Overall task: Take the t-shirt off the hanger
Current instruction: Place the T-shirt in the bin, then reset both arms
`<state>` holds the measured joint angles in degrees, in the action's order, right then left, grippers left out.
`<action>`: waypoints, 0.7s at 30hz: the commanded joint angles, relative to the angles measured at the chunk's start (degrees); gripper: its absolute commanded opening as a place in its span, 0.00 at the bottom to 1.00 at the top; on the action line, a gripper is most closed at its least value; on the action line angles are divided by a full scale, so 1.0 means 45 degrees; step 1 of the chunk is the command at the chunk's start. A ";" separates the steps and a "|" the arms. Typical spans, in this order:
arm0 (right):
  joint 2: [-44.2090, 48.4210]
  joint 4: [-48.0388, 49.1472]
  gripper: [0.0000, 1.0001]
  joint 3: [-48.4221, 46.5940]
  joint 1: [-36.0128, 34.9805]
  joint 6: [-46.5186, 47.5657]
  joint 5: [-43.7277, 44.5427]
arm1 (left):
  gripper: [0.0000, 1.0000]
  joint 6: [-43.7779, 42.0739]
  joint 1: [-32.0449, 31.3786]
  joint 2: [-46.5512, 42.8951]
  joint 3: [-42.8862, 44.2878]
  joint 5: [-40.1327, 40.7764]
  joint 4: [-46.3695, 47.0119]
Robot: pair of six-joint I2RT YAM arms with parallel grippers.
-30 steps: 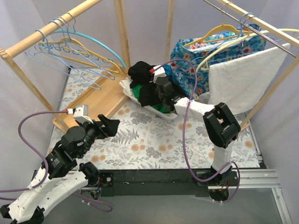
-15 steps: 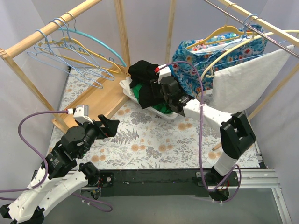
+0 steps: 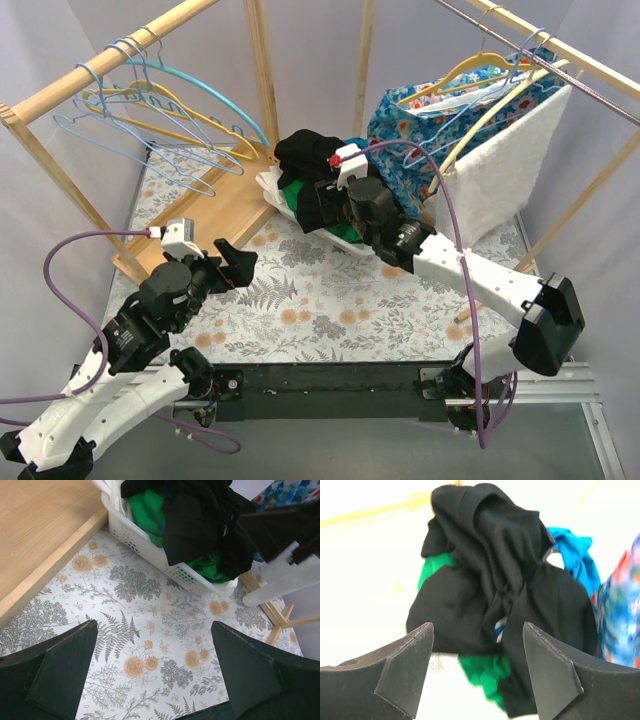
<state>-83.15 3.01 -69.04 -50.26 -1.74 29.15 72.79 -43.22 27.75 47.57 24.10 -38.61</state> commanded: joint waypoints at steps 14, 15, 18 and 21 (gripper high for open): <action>0.6816 -0.1368 0.79 0.5691 -0.3323 -0.1117 0.1863 | 0.98 0.0874 0.0015 0.1255 0.0268 0.1324 -0.0073; 0.7070 -0.1526 0.79 0.6176 -0.3323 -0.1311 0.1844 | 0.98 0.0894 0.0015 0.1314 0.0230 0.1441 -0.0034; 0.8125 -0.1955 0.79 0.7095 -0.3362 -0.1586 0.1766 | 0.98 0.0894 0.0015 0.1489 -0.0004 0.1539 0.0220; 0.9218 -0.2346 0.80 0.7683 -0.3362 -0.1957 0.1649 | 0.98 0.0971 0.0015 0.1704 -0.0434 0.1540 0.0630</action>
<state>-46.33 -4.93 -37.08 -65.01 -7.38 35.83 76.60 -43.22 34.15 47.35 29.12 -38.28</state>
